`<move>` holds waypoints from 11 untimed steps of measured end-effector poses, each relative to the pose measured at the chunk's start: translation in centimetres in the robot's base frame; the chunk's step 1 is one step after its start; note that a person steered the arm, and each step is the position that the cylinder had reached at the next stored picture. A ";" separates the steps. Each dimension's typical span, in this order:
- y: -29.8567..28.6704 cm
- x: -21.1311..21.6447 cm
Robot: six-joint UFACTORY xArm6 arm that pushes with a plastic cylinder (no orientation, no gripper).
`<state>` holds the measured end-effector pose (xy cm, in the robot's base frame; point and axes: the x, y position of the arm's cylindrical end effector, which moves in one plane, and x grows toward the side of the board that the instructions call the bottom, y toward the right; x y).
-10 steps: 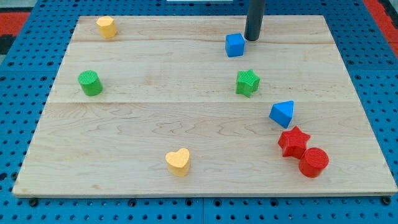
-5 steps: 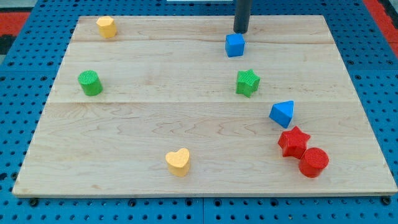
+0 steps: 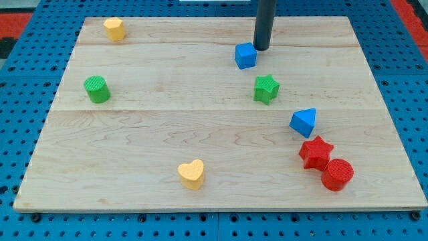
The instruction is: Push the blue cube closer to the blue triangle
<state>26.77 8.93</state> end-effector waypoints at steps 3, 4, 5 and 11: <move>-3.8 0.5; -3.6 3.5; -4.4 7.1; -4.4 10.8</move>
<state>37.52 4.48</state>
